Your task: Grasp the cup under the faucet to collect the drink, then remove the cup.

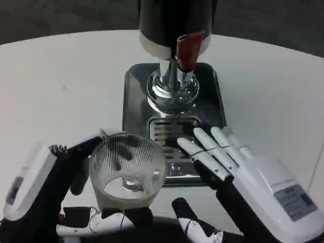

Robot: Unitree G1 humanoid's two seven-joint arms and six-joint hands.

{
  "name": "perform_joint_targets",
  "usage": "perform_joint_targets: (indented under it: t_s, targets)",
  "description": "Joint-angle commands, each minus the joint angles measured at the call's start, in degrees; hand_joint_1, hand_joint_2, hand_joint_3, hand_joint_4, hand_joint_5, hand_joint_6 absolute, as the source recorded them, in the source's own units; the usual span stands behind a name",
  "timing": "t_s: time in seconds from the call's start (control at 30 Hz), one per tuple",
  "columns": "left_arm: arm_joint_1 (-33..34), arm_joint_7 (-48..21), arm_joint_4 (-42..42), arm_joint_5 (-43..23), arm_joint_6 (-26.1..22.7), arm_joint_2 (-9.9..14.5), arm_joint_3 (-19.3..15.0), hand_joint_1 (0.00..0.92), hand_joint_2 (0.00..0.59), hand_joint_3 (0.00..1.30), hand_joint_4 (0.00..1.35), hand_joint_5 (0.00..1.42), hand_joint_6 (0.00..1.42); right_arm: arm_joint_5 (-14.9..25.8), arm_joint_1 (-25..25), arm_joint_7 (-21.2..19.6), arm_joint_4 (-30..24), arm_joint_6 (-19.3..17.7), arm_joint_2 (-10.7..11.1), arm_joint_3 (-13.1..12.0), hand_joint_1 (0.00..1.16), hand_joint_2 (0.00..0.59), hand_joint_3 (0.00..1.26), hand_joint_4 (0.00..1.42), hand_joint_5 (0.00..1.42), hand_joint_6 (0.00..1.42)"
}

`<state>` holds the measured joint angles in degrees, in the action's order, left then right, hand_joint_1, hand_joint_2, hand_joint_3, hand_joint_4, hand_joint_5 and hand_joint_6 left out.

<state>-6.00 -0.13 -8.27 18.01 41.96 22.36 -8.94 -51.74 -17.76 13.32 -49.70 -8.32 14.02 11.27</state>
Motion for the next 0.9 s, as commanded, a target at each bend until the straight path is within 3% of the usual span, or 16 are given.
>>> perform_joint_targets:
  t_s: [0.03, 0.63, 0.9]
  targets:
    - [-0.12, 0.06, -0.14, -1.66, 0.40, 0.06, -0.73, 0.533, 0.116, 0.94, 1.07, 1.23, 1.36, 0.50, 0.12, 0.47, 0.35, -0.17, -0.32, 0.23, 0.33, 0.506, 0.13, 0.03, 0.00, 0.00]
    - [1.04, 1.09, 1.54, -0.78, 0.35, -0.66, -1.04, 0.537, 0.114, 0.94, 1.07, 1.23, 1.35, -0.43, -0.15, 0.83, 0.21, 0.79, -1.44, 0.46, 0.33, 0.506, 0.15, 0.05, 0.00, 0.01]
    - [6.97, 2.77, 6.62, 0.96, 0.46, -1.10, -1.27, 0.537, 0.113, 0.93, 1.06, 1.23, 1.35, -1.55, -0.87, 0.98, -0.74, 1.38, -2.51, 0.29, 0.33, 0.504, 0.15, 0.05, 0.00, 0.02]
